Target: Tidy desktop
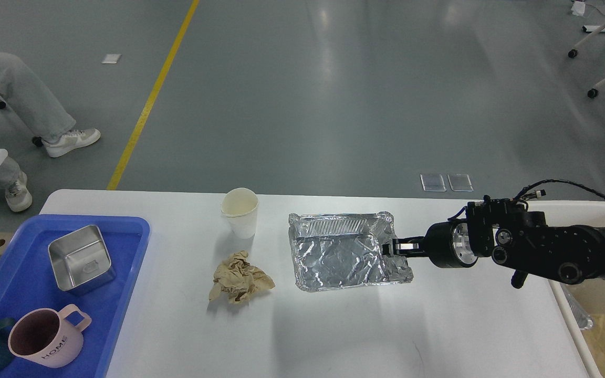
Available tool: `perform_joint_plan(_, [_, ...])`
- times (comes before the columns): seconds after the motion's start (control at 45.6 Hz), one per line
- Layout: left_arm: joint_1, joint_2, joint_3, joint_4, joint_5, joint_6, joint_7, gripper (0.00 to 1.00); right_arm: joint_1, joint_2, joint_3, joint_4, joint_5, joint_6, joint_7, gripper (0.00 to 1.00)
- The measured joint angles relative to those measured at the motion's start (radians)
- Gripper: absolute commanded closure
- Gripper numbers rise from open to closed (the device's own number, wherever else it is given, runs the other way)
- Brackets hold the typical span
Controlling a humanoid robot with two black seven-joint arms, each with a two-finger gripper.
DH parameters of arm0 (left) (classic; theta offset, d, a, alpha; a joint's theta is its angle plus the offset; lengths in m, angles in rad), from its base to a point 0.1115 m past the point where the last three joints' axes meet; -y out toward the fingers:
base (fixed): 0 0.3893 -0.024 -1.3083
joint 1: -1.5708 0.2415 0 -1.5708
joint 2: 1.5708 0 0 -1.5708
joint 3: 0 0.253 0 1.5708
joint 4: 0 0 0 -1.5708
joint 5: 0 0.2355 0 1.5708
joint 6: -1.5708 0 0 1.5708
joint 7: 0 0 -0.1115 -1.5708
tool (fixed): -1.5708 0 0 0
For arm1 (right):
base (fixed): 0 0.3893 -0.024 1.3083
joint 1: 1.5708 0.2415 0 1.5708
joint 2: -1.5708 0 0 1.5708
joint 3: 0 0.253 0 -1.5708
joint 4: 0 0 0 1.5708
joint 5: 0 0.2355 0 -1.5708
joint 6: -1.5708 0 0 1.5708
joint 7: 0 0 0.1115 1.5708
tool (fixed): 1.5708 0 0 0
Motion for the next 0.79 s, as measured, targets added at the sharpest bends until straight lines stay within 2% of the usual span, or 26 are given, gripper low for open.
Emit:
perform_joint_plan(0.241, [-0.008,0.083,0.004,-0.002,0.014,-0.015,-0.001,0.12,0.0,0.005,0.0,-0.001,0.0,-0.001,-0.001,1.0])
perform_joint_plan(0.483, [-0.006,0.065,-0.01,0.0,0.039,-0.002,0.005,0.12,0.0,0.005,0.0,-0.003,-0.001,-0.001,-0.001,1.0])
perform_joint_plan(0.57, [-0.019,-0.015,-0.022,0.003,0.095,0.007,0.013,0.12,0.001,0.005,0.0,-0.003,-0.001,-0.001,0.0,1.0])
perform_joint_plan(0.636, [-0.07,-0.111,-0.033,0.006,0.195,0.012,0.036,0.12,0.002,0.005,0.0,-0.003,-0.001,-0.001,0.0,1.0])
perform_joint_plan(0.79, [-0.226,-0.355,-0.023,0.035,0.422,-0.011,0.153,0.12,0.005,0.004,0.0,-0.003,0.0,-0.001,0.0,1.0])
